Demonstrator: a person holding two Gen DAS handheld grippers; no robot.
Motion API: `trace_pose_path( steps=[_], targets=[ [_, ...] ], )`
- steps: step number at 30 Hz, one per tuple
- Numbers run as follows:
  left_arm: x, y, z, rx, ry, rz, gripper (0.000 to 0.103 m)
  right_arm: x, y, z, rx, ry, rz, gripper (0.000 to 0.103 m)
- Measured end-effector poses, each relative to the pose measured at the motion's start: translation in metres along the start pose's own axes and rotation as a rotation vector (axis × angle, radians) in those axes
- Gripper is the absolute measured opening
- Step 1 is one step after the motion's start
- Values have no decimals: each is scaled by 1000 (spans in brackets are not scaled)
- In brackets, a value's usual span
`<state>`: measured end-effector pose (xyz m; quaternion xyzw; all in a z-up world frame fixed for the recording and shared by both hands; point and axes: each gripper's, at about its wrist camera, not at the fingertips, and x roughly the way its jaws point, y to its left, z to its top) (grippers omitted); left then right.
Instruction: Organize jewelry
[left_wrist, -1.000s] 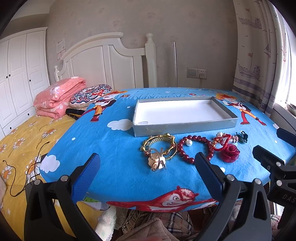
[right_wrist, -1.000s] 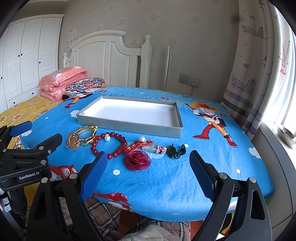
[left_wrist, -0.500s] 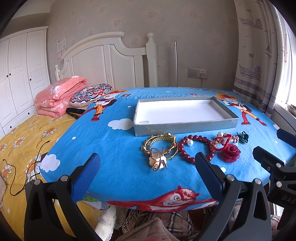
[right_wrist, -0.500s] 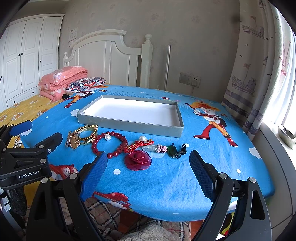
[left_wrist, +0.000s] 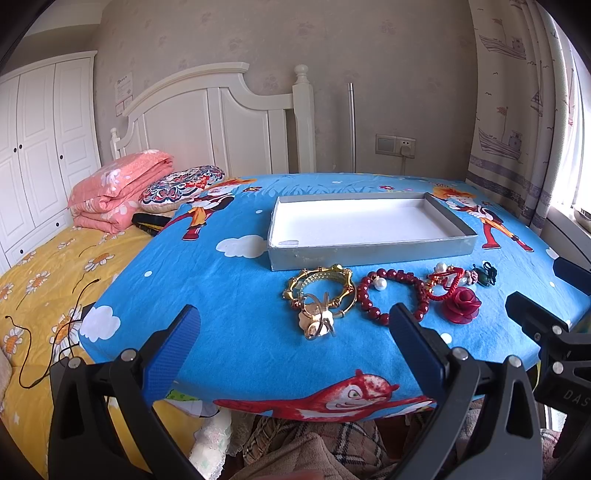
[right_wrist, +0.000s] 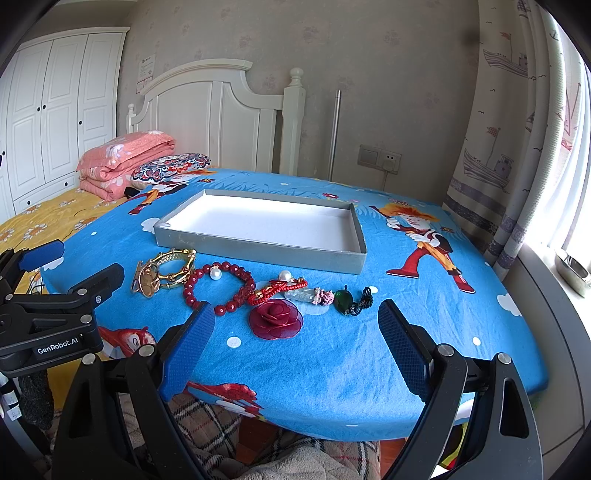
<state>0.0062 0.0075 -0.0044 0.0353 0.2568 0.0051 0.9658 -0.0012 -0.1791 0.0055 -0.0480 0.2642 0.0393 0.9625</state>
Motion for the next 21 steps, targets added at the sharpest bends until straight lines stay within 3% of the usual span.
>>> trace_pose_path(
  steps=[21],
  targets=[
    [0, 0, 0, -1, 0, -1, 99, 0, 1, 1, -3, -1, 0, 84]
  ],
)
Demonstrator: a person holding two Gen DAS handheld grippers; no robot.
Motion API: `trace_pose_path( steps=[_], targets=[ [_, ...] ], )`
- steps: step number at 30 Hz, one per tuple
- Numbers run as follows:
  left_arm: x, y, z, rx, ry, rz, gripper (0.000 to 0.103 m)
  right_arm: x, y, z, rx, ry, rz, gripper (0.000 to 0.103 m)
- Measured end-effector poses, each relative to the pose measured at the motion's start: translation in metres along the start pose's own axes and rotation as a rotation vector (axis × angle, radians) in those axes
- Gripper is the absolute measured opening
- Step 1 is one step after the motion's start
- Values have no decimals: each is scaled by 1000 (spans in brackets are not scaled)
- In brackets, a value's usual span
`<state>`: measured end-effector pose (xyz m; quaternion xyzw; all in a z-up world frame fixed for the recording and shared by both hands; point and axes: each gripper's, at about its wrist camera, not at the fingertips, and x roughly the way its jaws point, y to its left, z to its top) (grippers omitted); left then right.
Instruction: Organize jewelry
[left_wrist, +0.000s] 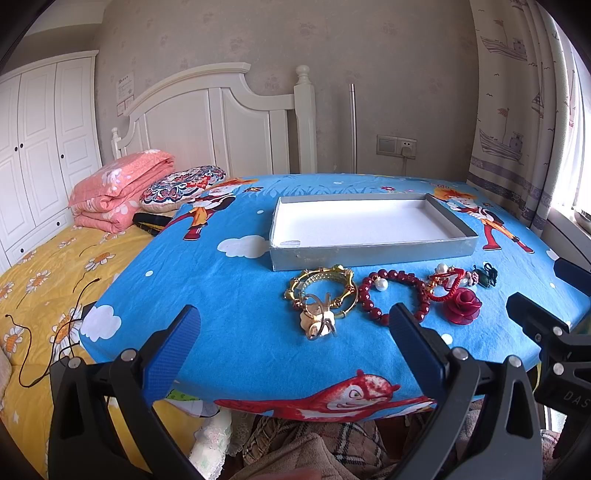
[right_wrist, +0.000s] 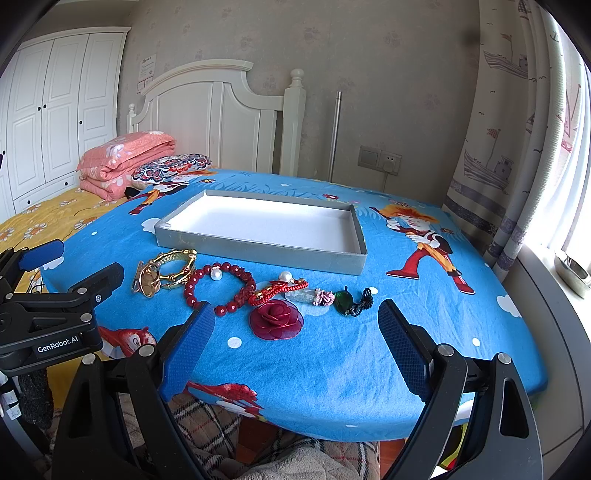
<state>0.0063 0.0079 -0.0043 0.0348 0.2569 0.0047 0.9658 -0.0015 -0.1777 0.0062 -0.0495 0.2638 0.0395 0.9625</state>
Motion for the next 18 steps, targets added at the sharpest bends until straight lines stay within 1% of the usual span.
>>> trace_pose_path(
  steps=[13, 15, 18],
  targets=[
    [1, 5, 0, -11, 3, -2, 99, 0, 2, -1, 4, -8, 5, 84],
    [2, 10, 0, -28, 3, -3, 99, -2, 4, 4, 7, -20, 7, 84],
    [5, 22, 3, -55, -21, 5, 99, -2, -1, 7, -2, -61, -2, 84]
  ],
)
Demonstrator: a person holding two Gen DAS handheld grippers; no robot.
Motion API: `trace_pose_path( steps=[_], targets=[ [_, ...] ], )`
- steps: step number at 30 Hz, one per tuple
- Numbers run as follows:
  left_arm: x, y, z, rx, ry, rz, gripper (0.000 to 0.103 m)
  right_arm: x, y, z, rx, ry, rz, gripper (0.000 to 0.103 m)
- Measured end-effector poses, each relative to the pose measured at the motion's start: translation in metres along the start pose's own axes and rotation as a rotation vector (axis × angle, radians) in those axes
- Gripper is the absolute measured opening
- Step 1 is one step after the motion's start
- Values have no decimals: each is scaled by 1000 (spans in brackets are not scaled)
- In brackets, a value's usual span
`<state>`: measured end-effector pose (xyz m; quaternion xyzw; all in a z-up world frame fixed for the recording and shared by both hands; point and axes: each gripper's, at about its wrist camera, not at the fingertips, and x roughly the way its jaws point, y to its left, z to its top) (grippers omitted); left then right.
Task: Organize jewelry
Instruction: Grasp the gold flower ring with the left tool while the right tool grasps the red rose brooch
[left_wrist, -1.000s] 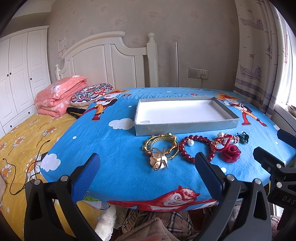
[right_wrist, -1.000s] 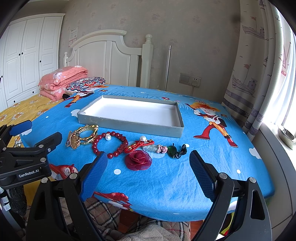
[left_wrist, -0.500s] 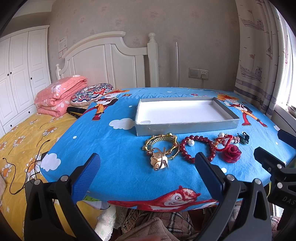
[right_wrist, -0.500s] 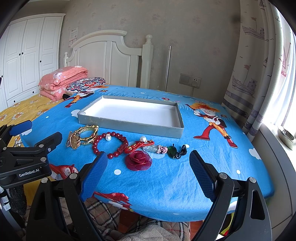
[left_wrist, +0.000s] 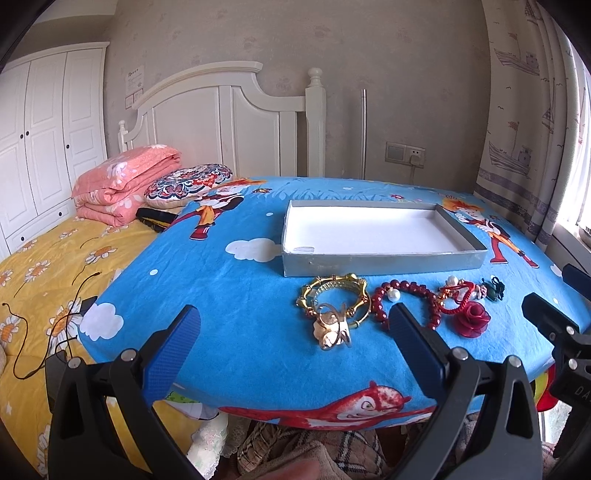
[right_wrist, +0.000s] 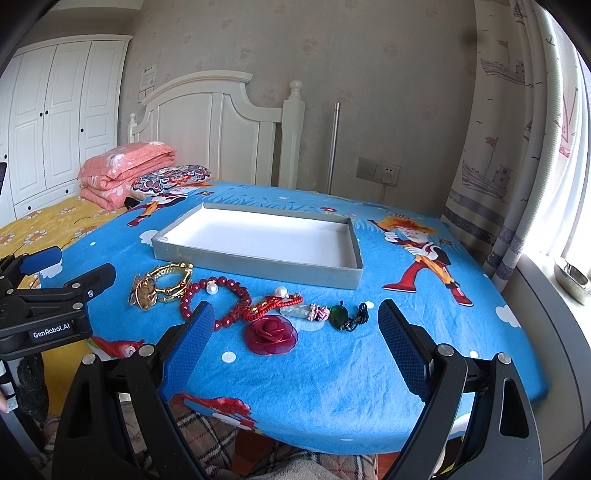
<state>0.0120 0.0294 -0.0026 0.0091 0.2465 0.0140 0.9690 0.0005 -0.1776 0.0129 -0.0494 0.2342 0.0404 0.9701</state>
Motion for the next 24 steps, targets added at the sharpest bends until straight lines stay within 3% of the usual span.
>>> trace_pose_path(
  steps=[5, 11, 18, 24],
  targets=[
    [4, 6, -1, 11, -72, 56, 99, 8, 3, -4, -38, -29, 52, 84],
    [17, 8, -7, 10, -21, 20, 99, 23, 7, -11, -46, 0, 99, 84],
    [29, 8, -17, 19, 33, 10, 99, 49, 5, -21, -36, 58, 103, 72],
    [39, 10, -24, 0, 72, -22, 98, 69, 20, -26, -109, 59, 105, 68]
  ],
)
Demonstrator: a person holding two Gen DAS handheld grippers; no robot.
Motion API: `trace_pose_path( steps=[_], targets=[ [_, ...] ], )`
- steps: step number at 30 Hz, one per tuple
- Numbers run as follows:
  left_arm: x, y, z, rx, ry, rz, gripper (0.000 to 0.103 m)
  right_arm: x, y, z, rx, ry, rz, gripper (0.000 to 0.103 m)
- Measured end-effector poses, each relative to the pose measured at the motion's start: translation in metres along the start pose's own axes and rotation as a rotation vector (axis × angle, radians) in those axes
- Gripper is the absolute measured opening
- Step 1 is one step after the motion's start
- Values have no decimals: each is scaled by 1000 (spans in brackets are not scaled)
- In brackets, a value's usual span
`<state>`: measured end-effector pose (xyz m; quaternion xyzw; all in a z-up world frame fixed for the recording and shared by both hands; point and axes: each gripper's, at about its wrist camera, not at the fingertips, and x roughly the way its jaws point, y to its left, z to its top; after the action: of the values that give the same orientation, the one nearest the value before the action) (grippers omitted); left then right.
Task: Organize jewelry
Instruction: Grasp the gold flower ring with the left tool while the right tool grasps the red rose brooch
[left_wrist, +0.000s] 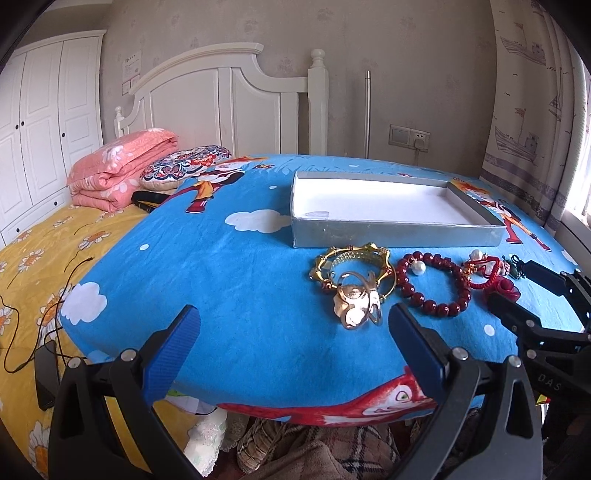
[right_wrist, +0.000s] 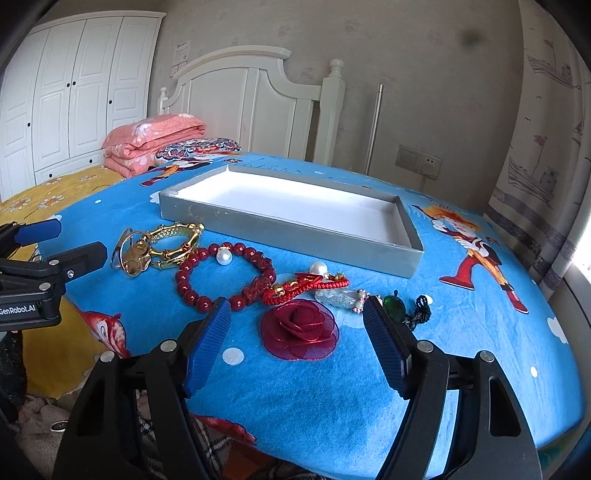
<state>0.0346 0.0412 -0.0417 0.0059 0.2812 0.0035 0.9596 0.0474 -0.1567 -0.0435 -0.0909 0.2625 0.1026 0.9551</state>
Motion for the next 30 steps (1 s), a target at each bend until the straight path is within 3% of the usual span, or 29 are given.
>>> trace_pose_path(
  steps=[4, 8, 15, 18, 20, 23, 30],
  targets=[
    [10, -6, 0, 25, 26, -33, 98, 14, -2, -5, 16, 37, 20, 60],
    [20, -14, 2, 40, 25, -43, 96, 15, -12, -8, 62, 40, 28, 45],
    [39, -33, 5, 95, 27, -53, 87, 3, -22, -14, 87, 6, 24, 44],
    [45, -40, 5, 117, 33, -63, 72, 0, -23, -13, 85, -3, 15, 44],
    [47, -41, 3, 118, 45, -71, 48, -3, -21, -13, 76, -9, 9, 44],
    [44, -38, 2, 108, 35, -81, 29, -6, -18, -13, 61, -20, 6, 44],
    [28, -30, 1, 90, -12, -83, 29, -11, -10, -13, 32, -41, 4, 44]
  ],
)
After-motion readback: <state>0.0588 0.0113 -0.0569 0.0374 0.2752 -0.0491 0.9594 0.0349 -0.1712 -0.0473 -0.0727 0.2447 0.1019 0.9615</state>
